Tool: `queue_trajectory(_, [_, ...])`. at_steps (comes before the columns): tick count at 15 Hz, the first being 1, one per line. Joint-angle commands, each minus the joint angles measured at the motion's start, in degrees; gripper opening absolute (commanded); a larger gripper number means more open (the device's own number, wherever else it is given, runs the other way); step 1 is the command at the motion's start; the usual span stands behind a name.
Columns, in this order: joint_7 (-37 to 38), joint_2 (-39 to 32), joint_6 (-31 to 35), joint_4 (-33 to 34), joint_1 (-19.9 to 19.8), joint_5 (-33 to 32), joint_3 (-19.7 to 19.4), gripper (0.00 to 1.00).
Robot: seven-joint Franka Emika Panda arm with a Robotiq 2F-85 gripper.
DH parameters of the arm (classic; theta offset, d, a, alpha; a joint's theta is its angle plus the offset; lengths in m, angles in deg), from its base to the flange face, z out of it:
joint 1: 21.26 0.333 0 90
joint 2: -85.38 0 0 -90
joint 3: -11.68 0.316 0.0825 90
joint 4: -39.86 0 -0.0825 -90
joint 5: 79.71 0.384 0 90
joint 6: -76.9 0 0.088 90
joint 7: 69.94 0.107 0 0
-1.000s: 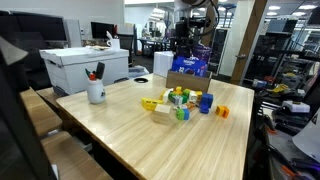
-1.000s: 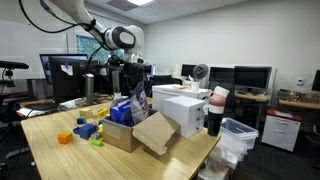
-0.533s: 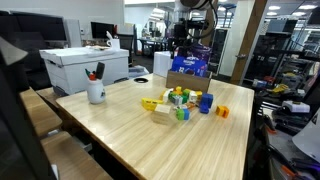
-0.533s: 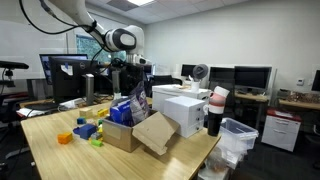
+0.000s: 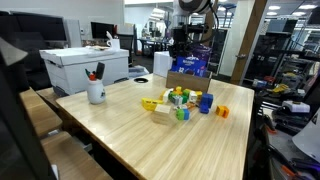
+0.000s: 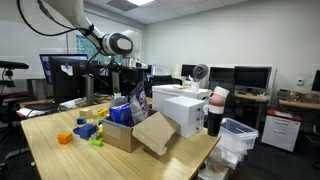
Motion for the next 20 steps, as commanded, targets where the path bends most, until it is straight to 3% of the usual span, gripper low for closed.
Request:
queue_trajectory(1, [2.52, 3.50, 2.23, -5.09, 1.19, -0.89, 0.33, 0.27])
queue_trajectory(4, [6.94, 6.31, 3.06, -9.48, 3.10, -1.40, 0.82, 0.09])
queue_trajectory(8, [15.22, 10.29, 3.45, -14.31, 5.42, -2.48, 1.78, 0.02])
queue_trajectory(15, [32.87, 17.37, 8.19, -22.31, 8.25, -7.63, 5.48, 0.04])
queue_trajectory(20, [38.47, 21.03, 5.12, -22.56, 8.21, -8.13, 8.74, 0.04])
